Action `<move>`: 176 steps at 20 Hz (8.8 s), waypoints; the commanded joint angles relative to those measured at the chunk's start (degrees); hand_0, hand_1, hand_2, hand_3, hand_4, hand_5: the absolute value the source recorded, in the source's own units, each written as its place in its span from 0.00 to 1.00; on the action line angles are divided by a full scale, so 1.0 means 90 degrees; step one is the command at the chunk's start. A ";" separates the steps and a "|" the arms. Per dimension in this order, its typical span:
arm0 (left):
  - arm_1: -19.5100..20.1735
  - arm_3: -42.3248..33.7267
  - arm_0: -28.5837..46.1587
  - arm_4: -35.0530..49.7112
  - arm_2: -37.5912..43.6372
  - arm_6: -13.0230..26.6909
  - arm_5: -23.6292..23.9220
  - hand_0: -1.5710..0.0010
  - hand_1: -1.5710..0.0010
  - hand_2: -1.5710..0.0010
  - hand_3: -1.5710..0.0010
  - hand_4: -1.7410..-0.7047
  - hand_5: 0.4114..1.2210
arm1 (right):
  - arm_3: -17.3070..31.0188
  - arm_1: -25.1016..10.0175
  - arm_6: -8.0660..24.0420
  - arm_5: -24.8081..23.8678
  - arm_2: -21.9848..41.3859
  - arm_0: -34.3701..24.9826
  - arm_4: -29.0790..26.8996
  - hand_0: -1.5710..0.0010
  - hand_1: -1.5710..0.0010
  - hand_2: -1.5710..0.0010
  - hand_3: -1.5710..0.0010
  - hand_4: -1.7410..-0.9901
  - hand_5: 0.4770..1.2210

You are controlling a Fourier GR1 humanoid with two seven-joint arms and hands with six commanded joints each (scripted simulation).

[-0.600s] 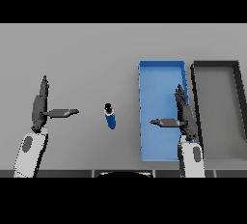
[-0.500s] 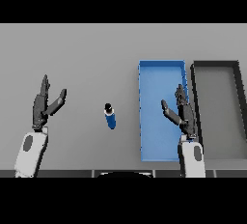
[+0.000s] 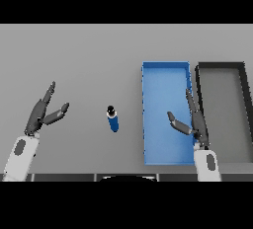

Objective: Pick up the blue pipe and place it into the blue bin.

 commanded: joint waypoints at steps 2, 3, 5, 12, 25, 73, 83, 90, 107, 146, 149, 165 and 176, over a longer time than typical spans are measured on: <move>0.0051 -0.0010 0.0040 0.0101 -0.0037 -0.0076 -0.0252 1.00 1.00 1.00 1.00 0.75 0.22 | 0.0009 -0.0027 0.0020 0.0033 0.0009 -0.0003 0.0004 1.00 1.00 1.00 1.00 0.72 0.20; 0.0074 -0.0072 0.0017 0.0155 -0.0081 -0.0113 -0.0402 1.00 1.00 1.00 1.00 0.75 0.23 | -0.0046 0.0000 0.0036 0.0021 0.0066 0.0034 0.0057 1.00 1.00 1.00 1.00 0.73 0.19; 0.0266 -0.0323 0.0189 0.0179 -0.0219 -0.0174 -0.0717 1.00 1.00 1.00 1.00 0.73 0.20 | -0.0041 -0.0079 0.0033 0.0043 0.0027 0.0033 0.0050 1.00 1.00 1.00 1.00 0.75 0.19; 0.0188 -0.1201 0.0463 -0.0092 -0.1196 0.0463 -0.1316 1.00 1.00 1.00 1.00 0.59 0.09 | 0.0074 -0.0081 0.0077 0.0059 -0.0004 -0.0066 0.0020 1.00 1.00 1.00 1.00 0.75 0.19; -0.1387 -0.0185 -0.0342 -0.0785 -0.1956 0.0511 -0.1097 1.00 1.00 1.00 1.00 0.58 0.06 | -0.0044 -0.0020 0.0157 0.0081 0.0000 0.0075 -0.0031 1.00 1.00 1.00 1.00 0.71 0.20; -0.3355 -0.0721 -0.1108 -0.1266 -0.1729 0.0536 -0.1329 0.00 0.00 0.00 0.00 0.26 1.00 | -0.0896 -0.0046 0.0285 -0.0416 0.0089 0.0679 0.0596 1.00 1.00 1.00 1.00 0.74 0.22; -0.3532 -0.0864 -0.1052 -0.1415 -0.1578 0.0622 -0.1650 0.00 0.00 0.00 0.00 0.26 1.00 | -0.2273 -0.1202 0.1971 0.1922 0.0163 -0.0625 -0.2961 1.00 0.99 0.93 1.00 0.66 0.12; -0.3649 -0.0738 -0.1008 -0.1724 -0.1473 0.0621 -0.1788 0.00 0.00 0.00 0.00 0.26 1.00 | -0.2429 -0.1310 0.2870 0.2275 0.1069 -0.2104 -0.2902 1.00 1.00 0.97 1.00 0.59 0.11; -0.3996 -0.0766 -0.0905 -0.1986 -0.1084 0.0802 -0.2294 0.00 0.00 0.00 0.00 0.22 1.00 | -0.0954 -0.0481 0.3693 0.3049 0.1942 -0.4203 -0.2998 0.79 0.77 0.76 0.85 0.62 0.01; -0.3856 -0.0788 -0.0832 -0.2405 -0.0880 0.1483 -0.2610 0.99 0.99 0.99 0.99 0.80 0.08 | -0.1030 -0.0276 0.3402 0.1452 0.2331 -0.4553 -0.4127 0.00 0.00 0.00 0.00 0.00 1.00; -0.3816 -0.0791 -0.0768 -0.2427 -0.0897 0.1417 -0.2629 0.99 0.99 0.99 0.99 0.80 0.05 | -0.1121 -0.0414 0.3824 0.1138 0.1912 -0.5167 -0.4979 0.00 0.00 0.00 0.00 0.00 1.00; -0.3771 -0.0855 -0.0929 -0.2483 -0.0858 0.1679 -0.2622 1.00 1.00 1.00 1.00 0.84 0.00 | 0.1775 -0.2170 0.3444 0.0632 -0.0040 -0.6902 -0.4973 0.00 0.00 0.00 0.00 0.00 1.00; -0.3758 -0.0948 -0.0690 -0.2419 -0.0925 0.1642 -0.2666 1.00 1.00 1.00 1.00 0.83 0.02 | 0.0744 -0.2492 0.4244 -0.0311 0.0154 -0.4182 -0.4754 0.00 0.00 0.00 0.00 0.00 1.00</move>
